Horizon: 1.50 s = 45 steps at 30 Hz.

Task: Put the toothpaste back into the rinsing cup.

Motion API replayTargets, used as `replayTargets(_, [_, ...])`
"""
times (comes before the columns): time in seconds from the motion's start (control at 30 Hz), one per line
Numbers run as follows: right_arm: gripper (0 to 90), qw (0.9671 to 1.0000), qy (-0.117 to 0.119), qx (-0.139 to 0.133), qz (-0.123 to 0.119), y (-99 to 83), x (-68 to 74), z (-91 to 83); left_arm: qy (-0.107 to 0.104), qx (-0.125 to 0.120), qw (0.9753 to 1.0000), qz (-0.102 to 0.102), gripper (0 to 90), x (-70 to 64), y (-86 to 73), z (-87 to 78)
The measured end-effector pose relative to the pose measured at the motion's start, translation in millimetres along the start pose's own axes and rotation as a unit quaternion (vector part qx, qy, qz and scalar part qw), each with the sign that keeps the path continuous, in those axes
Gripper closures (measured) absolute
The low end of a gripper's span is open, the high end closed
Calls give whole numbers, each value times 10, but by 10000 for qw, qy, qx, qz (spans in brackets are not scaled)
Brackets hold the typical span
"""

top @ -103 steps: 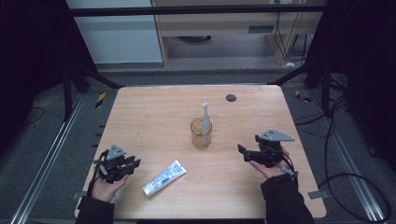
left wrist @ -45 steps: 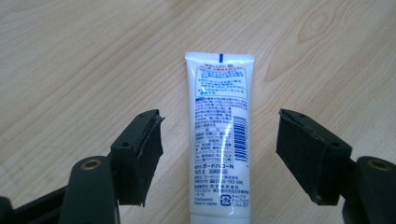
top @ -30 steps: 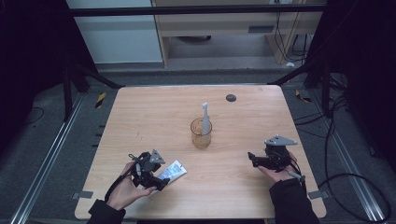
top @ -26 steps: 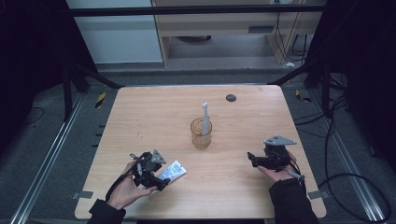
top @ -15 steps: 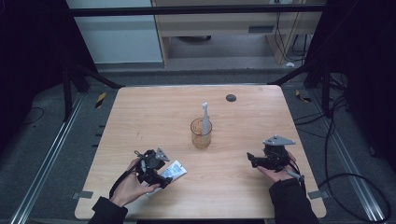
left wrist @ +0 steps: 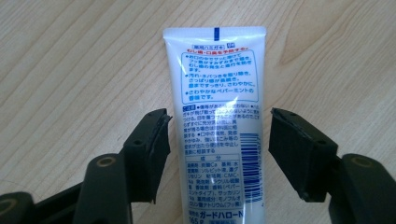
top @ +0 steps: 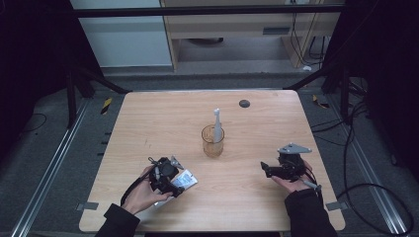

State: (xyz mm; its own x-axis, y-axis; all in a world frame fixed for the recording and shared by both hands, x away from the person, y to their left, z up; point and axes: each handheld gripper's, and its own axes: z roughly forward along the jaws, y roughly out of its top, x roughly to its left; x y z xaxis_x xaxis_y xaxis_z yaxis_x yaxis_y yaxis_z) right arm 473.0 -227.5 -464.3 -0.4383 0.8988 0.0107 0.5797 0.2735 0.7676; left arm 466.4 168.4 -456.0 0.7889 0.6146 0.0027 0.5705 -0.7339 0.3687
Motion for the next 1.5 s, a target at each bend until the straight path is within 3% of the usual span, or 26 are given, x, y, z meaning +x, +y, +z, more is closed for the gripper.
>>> replayTargets(0.63, [180,10000,51,43,-39,4,19,21,-163,223,9996,12,399,41,48,101])
replayTargets(1.03, [181,10000,50,57,-64,4,20,29,-105,329,9994,42,401,19,60,157])
replayTargets(1.3, [181,10000,40,50,-56,6,23,25,-191,404,9990,-57,456,39,81,147])
replayTargets(1.5, [181,10000,43,65,-55,2,16,30,-278,304,9990,-197,532,65,63,110])
